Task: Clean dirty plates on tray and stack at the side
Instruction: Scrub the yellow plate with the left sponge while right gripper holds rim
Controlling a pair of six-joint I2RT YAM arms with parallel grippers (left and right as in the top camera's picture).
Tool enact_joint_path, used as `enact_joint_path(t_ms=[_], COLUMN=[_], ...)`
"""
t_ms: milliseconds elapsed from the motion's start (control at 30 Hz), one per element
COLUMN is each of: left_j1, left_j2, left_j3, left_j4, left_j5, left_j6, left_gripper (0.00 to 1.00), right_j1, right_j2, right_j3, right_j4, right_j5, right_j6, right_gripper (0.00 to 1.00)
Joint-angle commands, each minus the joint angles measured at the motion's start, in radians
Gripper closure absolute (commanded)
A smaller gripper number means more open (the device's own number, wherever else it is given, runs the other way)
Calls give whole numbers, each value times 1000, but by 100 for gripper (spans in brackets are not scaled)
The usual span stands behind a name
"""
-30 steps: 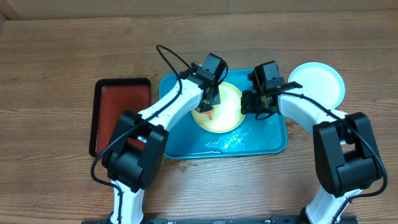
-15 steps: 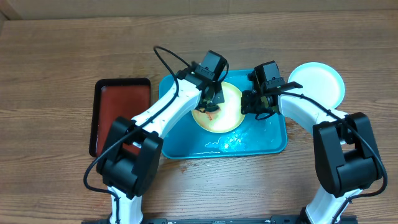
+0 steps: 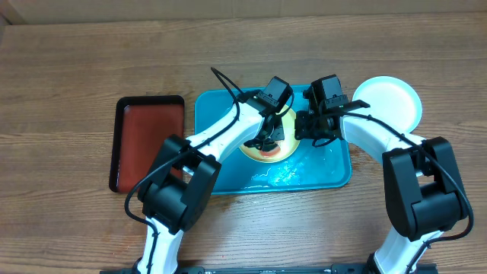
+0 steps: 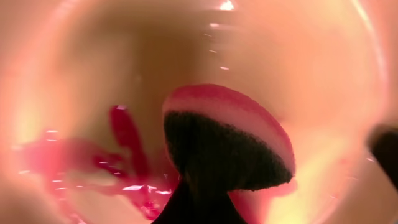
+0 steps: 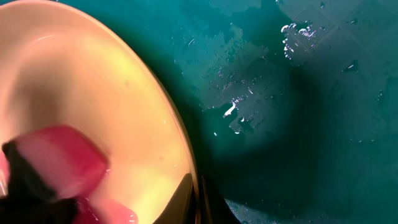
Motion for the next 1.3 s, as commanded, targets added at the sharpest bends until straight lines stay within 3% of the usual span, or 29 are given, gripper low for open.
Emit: enact_joint_path(t_ms=[0,167,300,400,533,700,867,1167,1267], left_j1=[30,46,46,44,43,26,27,67,80], left_j2=[49,48,46,46,48,61,63,62,51], left_j3=[-1,51,99,122,103,72,51,56,76], left_j4=[-50,-139,-141,-113,3,78,63,-58,-97], left_j5=[-238,-388,-375,-246,63,133,34,-385,-401], left_j6=[29,41,72,86,87,77,103,175,175], left_gripper=[96,96,96,96,96,96,96,96,96], right_j1=[3,3,3,3,3,3,3,3,3], right_j2=[32,32,32,32,32,32,32,32,32], right_j3=[-13,-13,-13,-13,-13,-13,-13,-13,-13], right_j4=[-5,-5,-4,-4,-1,-4,-5,-15,-15], right_j5=[19,19,19,19,19,19,19,19,19], right_j6=[3,3,3,3,3,3,3,3,3], right_gripper=[96,96,96,96,96,96,96,96,96])
